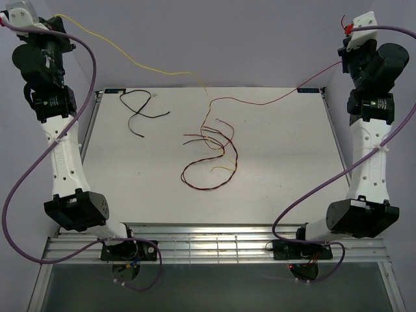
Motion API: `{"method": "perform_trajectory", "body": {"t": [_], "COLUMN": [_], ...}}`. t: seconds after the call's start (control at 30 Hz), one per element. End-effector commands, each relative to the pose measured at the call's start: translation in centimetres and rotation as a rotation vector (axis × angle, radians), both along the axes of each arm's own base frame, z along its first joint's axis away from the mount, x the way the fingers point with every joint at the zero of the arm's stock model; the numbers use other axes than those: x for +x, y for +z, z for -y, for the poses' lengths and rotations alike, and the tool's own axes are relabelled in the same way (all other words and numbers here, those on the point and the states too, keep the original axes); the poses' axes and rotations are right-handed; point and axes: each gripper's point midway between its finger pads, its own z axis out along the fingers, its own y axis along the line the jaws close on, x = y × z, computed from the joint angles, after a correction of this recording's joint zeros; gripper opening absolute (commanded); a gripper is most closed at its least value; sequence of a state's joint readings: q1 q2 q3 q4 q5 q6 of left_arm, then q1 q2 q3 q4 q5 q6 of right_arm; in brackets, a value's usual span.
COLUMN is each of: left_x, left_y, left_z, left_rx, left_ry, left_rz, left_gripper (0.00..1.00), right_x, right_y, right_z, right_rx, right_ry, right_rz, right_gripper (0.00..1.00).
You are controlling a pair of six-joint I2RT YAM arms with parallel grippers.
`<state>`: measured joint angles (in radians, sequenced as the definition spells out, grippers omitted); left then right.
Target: Untangle the cables
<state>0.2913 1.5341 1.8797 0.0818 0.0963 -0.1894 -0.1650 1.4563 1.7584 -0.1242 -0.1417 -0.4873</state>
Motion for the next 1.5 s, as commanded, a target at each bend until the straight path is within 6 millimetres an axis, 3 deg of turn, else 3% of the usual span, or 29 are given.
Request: {"method": "perform_trajectory", "body": {"t": [0.0, 0.13, 0.2, 0.23, 0.3, 0.33, 0.47, 0.53, 0.67, 0.77, 0.83, 0.87, 0.9, 1.0, 1.3, 1.47], "left_x": [-1.5, -3.5, -5.6, -6.5, -8.1, -10.0, -13.6, -15.7, -18.3, -20.1, -21.6, -22.7, -24.1, -25.7, -28.3, -27.6], "left_y": [3.0, 5.9, 8.6, 9.8, 12.1, 14.2, 17.7, 18.8, 19.6, 20.5, 21.4, 21.7, 22.4, 23.4, 24.1, 23.8], "left_z": [4.5, 3.1, 2.3, 1.7, 0.2, -0.3, -1.6, -1.9, -2.3, -1.9, -1.5, -1.4, -1.2, -0.4, 0.1, -0.1], "left_rx": [-0.057, -0.109, -0.103, -0.099, -0.115, -0.117, -0.03, -0.009, 0.087, 0.128, 0.149, 0.146, 0.136, 0.169, 0.224, 0.225], "left_ry": [-0.216, -0.133, -0.07, -0.028, 0.057, 0.102, 0.26, 0.319, 0.459, 0.5, 0.516, 0.528, 0.533, 0.534, 0.611, 0.612], "left_rz": [0.047, 0.15, 0.268, 0.314, 0.415, 0.486, 0.656, 0.732, 0.802, 0.849, 0.883, 0.918, 0.952, 0.986, 1.002, 0.981], "left_gripper": [0.0, 0.0, 0.0, 0.0, 0.0, 0.0, 0.0, 0.0, 0.0, 0.0, 0.0, 0.0, 0.0, 0.0, 0.0, 0.0], "right_x": [-3.4, -3.5, -3.5, -3.0, -2.8, -2.9, -2.6, -3.3, -4.0, -3.6, -2.4, -2.0, -1.2, 0.5, 2.9, 3.0], "right_y": [5.8, 6.1, 5.2, 3.4, 2.1, 1.4, -3.0, -3.9, -5.5, -8.7, -13.4, -14.4, -16.8, -20.9, -28.2, -30.0], "right_z": [-3.3, 0.8, 1.4, 1.8, 3.2, 4.8, 8.9, 10.9, 13.7, 15.1, 15.6, 15.8, 16.1, 16.4, 19.1, 19.7], "right_rx": [0.026, 0.003, -0.031, -0.044, -0.055, -0.072, -0.189, -0.213, -0.229, -0.269, -0.344, -0.357, -0.362, -0.343, -0.297, -0.259], "right_ry": [0.143, -0.088, -0.117, -0.137, -0.207, -0.297, -0.471, -0.525, -0.563, -0.594, -0.561, -0.558, -0.55, -0.52, -0.561, -0.556], "right_rz": [0.124, 0.148, 0.135, 0.097, 0.078, 0.07, 0.03, 0.022, 0.018, -0.043, -0.14, -0.151, -0.199, -0.272, -0.433, -0.466], "right_gripper": [0.08, 0.08, 0.08, 0.08, 0.08, 0.08, 0.08, 0.08, 0.08, 0.08, 0.08, 0.08, 0.08, 0.08, 0.08, 0.08]}}
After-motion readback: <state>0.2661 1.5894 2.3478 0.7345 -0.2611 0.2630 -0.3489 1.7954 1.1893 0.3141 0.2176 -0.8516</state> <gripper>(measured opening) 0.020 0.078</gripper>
